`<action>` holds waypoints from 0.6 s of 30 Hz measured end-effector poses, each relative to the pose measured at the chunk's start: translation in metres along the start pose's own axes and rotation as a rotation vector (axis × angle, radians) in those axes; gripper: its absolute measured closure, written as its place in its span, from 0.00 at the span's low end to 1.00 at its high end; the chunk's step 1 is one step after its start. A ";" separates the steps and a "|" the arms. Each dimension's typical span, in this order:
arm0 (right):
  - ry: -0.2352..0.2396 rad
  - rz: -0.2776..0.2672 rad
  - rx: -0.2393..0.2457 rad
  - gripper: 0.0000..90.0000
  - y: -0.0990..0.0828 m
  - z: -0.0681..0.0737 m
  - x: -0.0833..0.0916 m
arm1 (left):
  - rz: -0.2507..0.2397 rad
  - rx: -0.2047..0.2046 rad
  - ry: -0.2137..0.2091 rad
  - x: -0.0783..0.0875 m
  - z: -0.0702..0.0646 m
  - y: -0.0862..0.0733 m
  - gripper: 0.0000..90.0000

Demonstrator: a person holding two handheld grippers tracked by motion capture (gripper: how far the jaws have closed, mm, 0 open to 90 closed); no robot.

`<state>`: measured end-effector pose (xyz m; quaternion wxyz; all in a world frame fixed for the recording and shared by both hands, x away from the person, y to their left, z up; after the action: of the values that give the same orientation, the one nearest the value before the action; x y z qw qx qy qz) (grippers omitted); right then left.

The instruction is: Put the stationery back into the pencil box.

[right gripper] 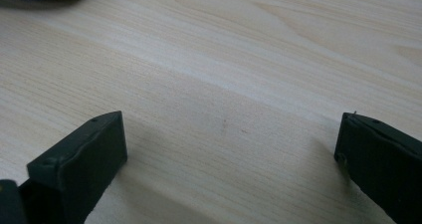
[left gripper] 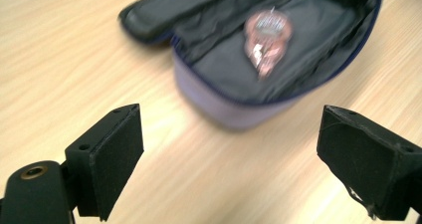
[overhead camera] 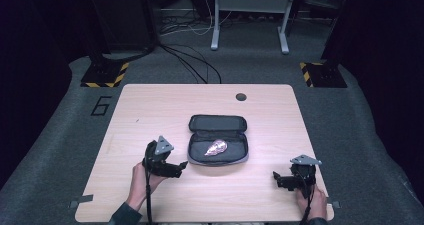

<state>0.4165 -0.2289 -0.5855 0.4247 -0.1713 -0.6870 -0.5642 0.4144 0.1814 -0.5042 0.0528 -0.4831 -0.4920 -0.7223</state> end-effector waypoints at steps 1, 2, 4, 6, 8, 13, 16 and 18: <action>-0.001 0.000 0.000 0.00 0.000 0.000 0.000 | 0.000 0.013 0.010 0.002 0.002 -0.006 0.12; 0.000 0.000 0.000 0.00 0.000 0.000 0.000 | 0.005 0.017 0.007 0.003 0.003 -0.010 0.12; 0.000 0.000 0.000 0.00 0.000 0.000 0.000 | 0.012 0.034 0.020 0.005 0.007 -0.024 0.11; 0.000 0.000 0.000 0.00 0.000 0.000 0.000 | 0.023 0.038 0.024 0.005 0.009 -0.032 0.11; 0.000 0.000 0.000 0.00 0.000 0.000 0.000 | 0.042 0.039 0.034 0.005 0.011 -0.045 0.10; 0.000 0.000 0.000 0.00 0.000 0.000 0.000 | 0.066 0.075 0.042 0.003 0.017 -0.071 0.10; 0.000 0.000 -0.001 0.00 0.000 0.000 0.000 | 0.064 0.119 0.048 0.002 0.020 -0.084 0.09; 0.000 0.000 0.000 0.00 0.000 0.000 0.000 | 0.073 0.148 0.067 0.001 0.023 -0.099 0.09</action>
<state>0.4165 -0.2288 -0.5855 0.4245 -0.1715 -0.6870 -0.5643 0.3740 0.2496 -0.5672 0.1309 -0.4711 -0.5241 -0.6973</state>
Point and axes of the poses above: each handheld gripper's, and its own axes: x roughly backward along the jaws, y roughly out of its top, z roughly to its left, the point moved 8 cm from there along -x, roughly forward along the jaws, and after that the axes turned 7 degrees about z, right-handed, at the moved point
